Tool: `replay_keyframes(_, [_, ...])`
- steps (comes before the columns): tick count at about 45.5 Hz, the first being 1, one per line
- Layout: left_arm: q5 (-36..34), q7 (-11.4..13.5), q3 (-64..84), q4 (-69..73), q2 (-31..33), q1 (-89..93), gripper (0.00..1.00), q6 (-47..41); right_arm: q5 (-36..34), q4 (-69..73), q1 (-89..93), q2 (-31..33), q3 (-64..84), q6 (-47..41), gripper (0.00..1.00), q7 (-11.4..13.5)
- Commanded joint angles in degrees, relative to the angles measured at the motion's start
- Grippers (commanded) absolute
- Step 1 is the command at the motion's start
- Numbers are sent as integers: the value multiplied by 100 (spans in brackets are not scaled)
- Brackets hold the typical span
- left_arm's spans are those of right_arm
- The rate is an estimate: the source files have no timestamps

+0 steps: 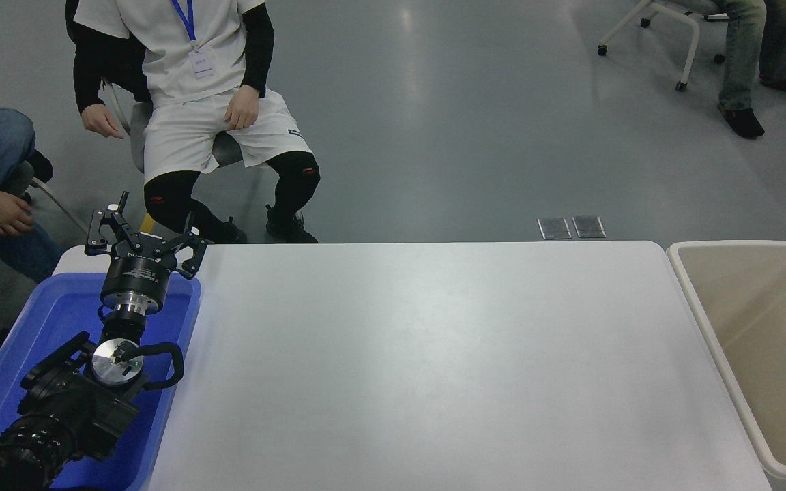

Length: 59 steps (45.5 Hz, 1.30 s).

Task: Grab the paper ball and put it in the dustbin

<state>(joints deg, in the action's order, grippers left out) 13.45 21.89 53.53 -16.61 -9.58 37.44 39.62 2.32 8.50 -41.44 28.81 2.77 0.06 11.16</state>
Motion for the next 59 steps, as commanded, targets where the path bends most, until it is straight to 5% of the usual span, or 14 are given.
replay_keyframes(1, [0, 0, 0, 0, 0, 0, 99, 2, 57, -103, 4, 2, 31, 20, 21, -8])
replay_keyframes(8, [0, 0, 0, 0, 0, 0, 99, 2, 66, -130, 4, 2, 31, 186, 62, -8])
replay_keyframes(16, [0, 0, 0, 0, 0, 0, 99, 2, 66, -121, -13, -7, 40, 328, 80, -8])
replay_keyframes(41, [0, 0, 0, 0, 0, 0, 99, 2, 93, 2, -145, 195, 92, 328, 99, 9])
replay_keyframes(59, [0, 0, 0, 0, 0, 0, 99, 2, 101, 775, -435, 599, -925, 257, 100, 9])
